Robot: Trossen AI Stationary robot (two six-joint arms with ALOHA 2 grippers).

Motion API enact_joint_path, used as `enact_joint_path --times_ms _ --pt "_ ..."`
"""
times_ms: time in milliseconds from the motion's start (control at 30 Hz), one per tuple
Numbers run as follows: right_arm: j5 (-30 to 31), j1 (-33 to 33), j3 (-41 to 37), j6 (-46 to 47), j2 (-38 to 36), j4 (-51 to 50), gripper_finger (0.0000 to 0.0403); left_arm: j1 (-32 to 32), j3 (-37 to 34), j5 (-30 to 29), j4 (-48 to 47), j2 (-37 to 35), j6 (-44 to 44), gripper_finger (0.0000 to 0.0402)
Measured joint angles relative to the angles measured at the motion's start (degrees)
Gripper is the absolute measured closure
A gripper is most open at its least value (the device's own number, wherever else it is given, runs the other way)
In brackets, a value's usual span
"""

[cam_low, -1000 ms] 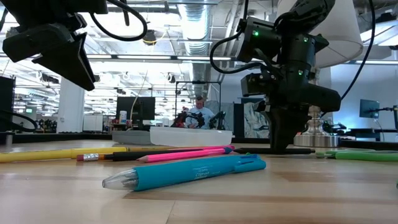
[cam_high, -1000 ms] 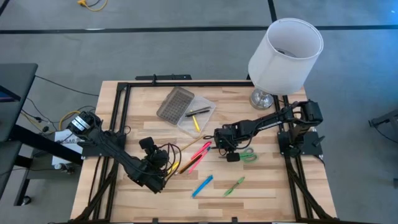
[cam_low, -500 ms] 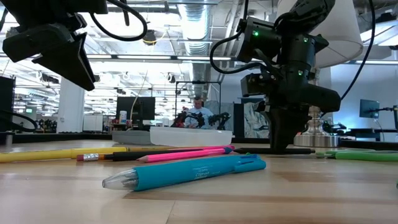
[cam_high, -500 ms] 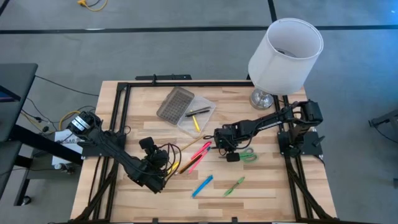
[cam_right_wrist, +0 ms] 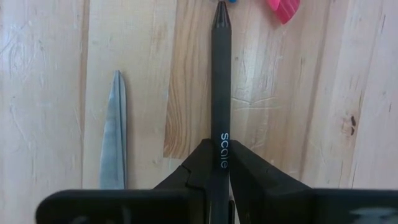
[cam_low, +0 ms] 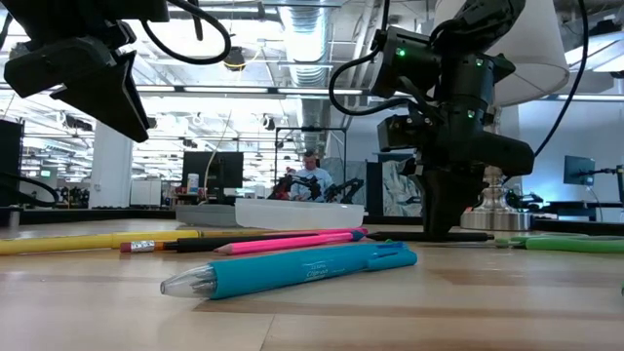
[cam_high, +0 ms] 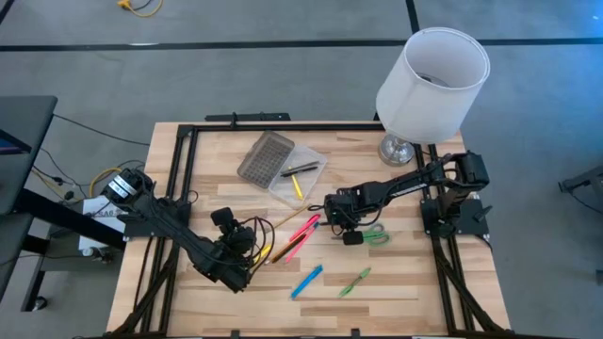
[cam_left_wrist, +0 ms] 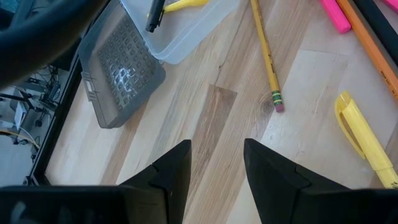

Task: Pick & place school supplies into a supply box
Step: Put the black pen into the supply box

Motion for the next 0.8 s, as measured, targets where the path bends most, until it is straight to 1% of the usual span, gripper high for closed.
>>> enact_joint_path --times_ms 333,633,800 --pt "0.0 0.0 0.0 -0.1 0.0 0.0 0.0373 0.0 0.0 0.0 0.0 0.0 0.0 0.0258" --pt "0.1 0.0 1.3 -2.2 -1.8 -1.6 0.0384 0.0 0.0 0.0 0.0 0.0 0.3 0.0258" --pt "2.2 -0.1 1.5 -3.0 -4.1 -3.4 0.0382 -0.1 -0.1 0.0 0.1 0.0 0.3 0.0258"
